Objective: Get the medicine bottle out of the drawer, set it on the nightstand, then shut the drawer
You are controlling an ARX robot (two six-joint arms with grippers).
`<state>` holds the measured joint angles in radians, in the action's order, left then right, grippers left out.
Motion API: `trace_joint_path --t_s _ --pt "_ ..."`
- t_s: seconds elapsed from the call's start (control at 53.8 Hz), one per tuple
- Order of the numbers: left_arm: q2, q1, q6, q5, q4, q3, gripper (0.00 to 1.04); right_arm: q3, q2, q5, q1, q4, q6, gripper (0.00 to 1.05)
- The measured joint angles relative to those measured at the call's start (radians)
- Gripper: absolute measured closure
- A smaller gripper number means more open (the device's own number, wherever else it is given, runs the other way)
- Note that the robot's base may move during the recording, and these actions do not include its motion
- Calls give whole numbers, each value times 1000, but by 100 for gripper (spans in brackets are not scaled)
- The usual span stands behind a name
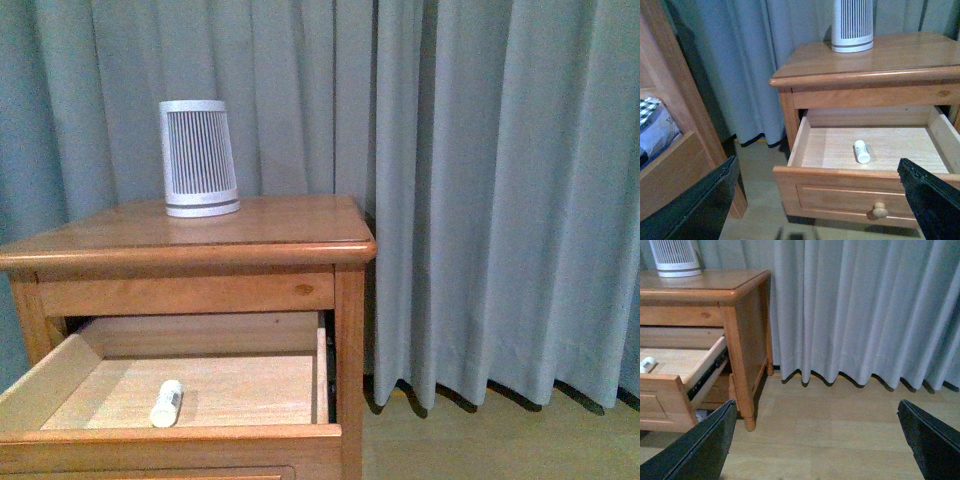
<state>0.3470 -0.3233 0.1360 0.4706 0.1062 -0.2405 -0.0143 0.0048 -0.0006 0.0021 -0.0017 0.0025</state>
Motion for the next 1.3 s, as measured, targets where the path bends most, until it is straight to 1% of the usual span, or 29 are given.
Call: trace_joint_path --t_s 0.056,0.13,0.242,0.297,0.428,0.446,0.483,0.52,0.539,0.558,0.632,0.743,0.762,0.799,0.818,0.855,0.892,0.948,1.301 --pt "-90 -50 -29 67 -72 33 7 0 0 0 0 0 0 7" --pt "-140 -97 -49 97 -87 74 7 0 0 0 0 0 0 7" --pt "-164 -95 -111 69 -140 119 7 0 0 0 0 0 0 7" --pt "-181 -68 -150 8 -167 134 7 0 0 0 0 0 0 7" --pt "-190 -53 -184 0 -170 137 7 0 0 0 0 0 0 7" --pt "-193 -50 -181 -14 -164 139 8 0 0 0 0 0 0 7" --pt "-212 -26 -171 -81 -121 156 13 0 0 0 0 0 0 7" --pt "-230 -2 -165 -124 -95 171 19 0 0 0 0 0 0 7" --pt "-246 18 -160 -168 -87 177 23 0 0 0 0 0 0 7" --pt "-256 31 -159 -187 -86 180 26 0 0 0 0 0 0 7" --pt "-271 78 -155 -235 -86 182 39 0 0 0 0 0 0 7" --pt "-309 138 -150 -296 -87 211 60 0 0 0 0 0 0 7" --pt "-320 151 -150 -308 -89 224 65 0 0 0 0 0 0 7" --pt "-329 191 -149 -371 -101 230 73 0 0 0 0 0 0 7" --pt "-330 206 -148 -391 -103 230 75 0 0 0 0 0 0 7" --pt "-335 268 -147 -446 -104 230 83 0 0 0 0 0 0 7" --pt "-339 300 -147 -451 -104 230 90 0 0 0 0 0 0 7" --pt "-341 313 -146 -460 -105 230 101 0 0 0 0 0 0 7" --pt "-341 317 -145 -465 -105 230 102 0 0 0 0 0 0 7"
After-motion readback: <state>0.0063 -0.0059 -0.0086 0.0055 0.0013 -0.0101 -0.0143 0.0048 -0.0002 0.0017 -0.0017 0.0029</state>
